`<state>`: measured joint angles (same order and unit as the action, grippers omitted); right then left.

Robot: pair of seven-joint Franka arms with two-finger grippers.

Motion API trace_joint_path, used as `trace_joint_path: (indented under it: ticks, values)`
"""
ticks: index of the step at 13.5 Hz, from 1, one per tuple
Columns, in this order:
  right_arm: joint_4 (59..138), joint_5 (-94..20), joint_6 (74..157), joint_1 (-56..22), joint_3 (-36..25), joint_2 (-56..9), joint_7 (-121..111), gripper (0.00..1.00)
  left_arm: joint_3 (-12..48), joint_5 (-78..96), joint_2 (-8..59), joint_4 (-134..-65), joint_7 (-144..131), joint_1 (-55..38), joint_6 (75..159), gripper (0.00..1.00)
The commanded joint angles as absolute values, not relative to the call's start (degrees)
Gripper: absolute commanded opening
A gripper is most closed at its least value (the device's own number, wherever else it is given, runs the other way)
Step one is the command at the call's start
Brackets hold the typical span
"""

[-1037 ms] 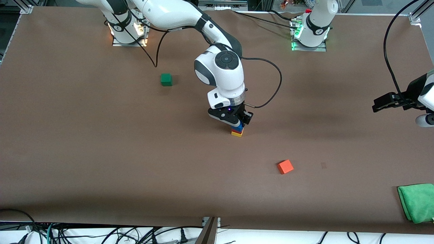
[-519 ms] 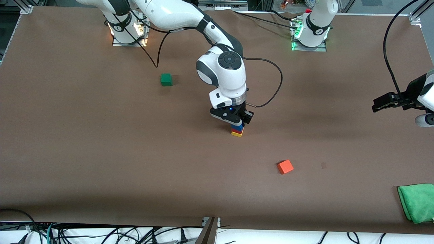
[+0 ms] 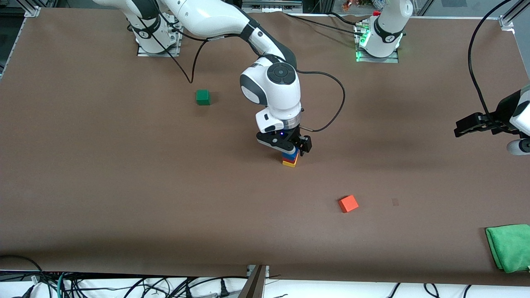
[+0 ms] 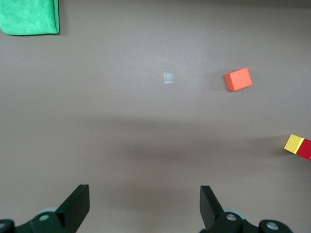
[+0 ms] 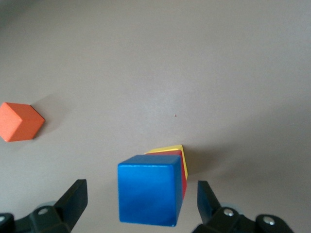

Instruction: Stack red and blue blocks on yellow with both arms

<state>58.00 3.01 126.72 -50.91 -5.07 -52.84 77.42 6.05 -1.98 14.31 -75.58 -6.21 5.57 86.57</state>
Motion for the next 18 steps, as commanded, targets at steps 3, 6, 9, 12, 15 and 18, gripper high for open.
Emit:
trace_joint_path:
  ticks: [3, 6, 9, 12, 15, 18]
  values:
    - [57.0, 2.6, 114.2, -45.7, -4.3, -44.2, 73.0, 1.0, 5.9, -1.3, 13.8, -75.8, -4.9, 5.6, 86.0, 1.0]
    - [61.8, -6.3, 103.4, -39.1, -6.4, -35.1, 56.7, 1.0, 5.9, -1.4, 13.8, -75.8, -4.9, 5.7, 86.0, 1.0]
    - [73.0, -10.7, 100.6, -31.0, -6.4, -24.5, 40.6, 1.0, 5.9, -1.4, 13.8, -75.8, -4.9, 5.7, 86.0, 1.0]
    - [84.7, -10.6, 96.2, -27.5, -9.2, -12.7, 26.9, 1.0, 5.8, -1.4, 13.8, -75.8, -4.9, 5.8, 86.0, 1.0]
    - [97.0, -7.2, 95.7, -21.9, -9.2, -0.9, 13.1, 1.0, 5.8, -1.4, 13.8, -75.8, -4.9, 5.8, 86.0, 1.0]
    - [99.1, -2.6, 93.7, -20.2, -9.1, 3.0, 8.7, 1.0, 5.8, -1.3, 13.8, -75.8, -4.9, 6.0, 86.0, 1.0]
